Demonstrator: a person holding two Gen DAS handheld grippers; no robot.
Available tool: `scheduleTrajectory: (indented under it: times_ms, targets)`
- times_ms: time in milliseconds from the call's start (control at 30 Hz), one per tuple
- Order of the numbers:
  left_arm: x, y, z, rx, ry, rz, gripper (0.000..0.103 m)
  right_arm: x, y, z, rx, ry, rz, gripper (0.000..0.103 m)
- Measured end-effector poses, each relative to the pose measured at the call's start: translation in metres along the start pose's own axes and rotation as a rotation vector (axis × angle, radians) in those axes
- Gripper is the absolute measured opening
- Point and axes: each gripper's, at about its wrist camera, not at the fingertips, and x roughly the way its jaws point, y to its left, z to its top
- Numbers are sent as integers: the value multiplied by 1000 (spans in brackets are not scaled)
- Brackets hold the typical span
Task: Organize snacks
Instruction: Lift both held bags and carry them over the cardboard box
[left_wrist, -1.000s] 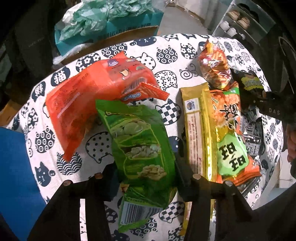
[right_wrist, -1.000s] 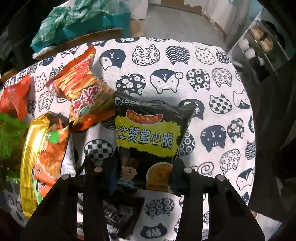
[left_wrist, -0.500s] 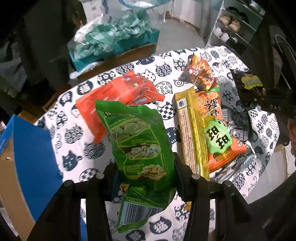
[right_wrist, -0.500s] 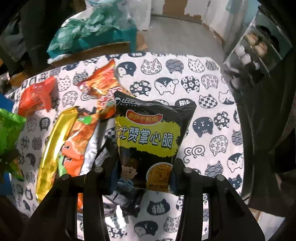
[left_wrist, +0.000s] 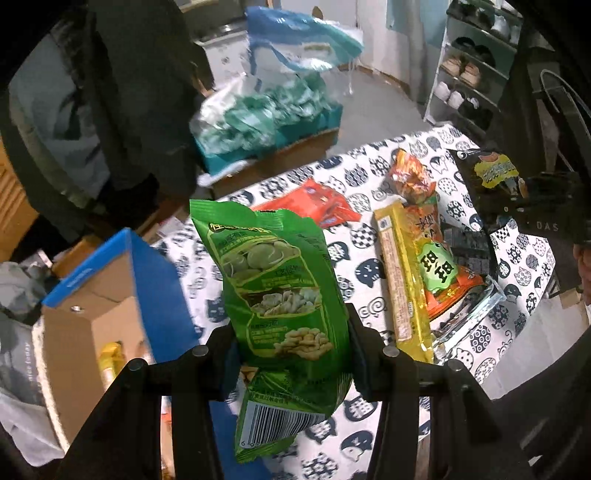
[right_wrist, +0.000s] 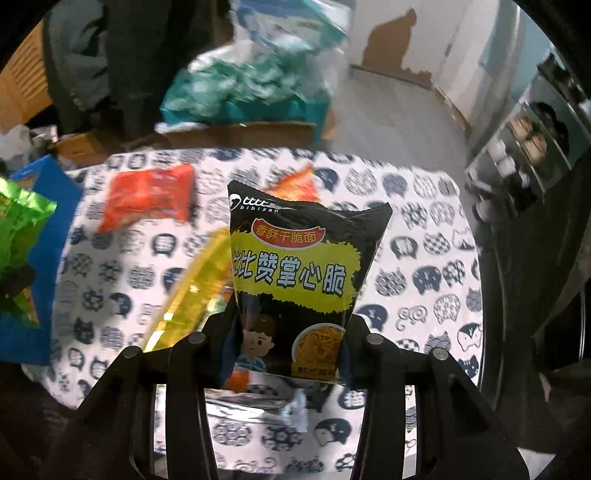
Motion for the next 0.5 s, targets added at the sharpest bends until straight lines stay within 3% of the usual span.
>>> scheduleTrajectory:
  times_ms: [500]
  targets:
    - [-46, 75, -32, -99, -58, 108, 50, -43, 100, 24, -163, -86, 99, 42]
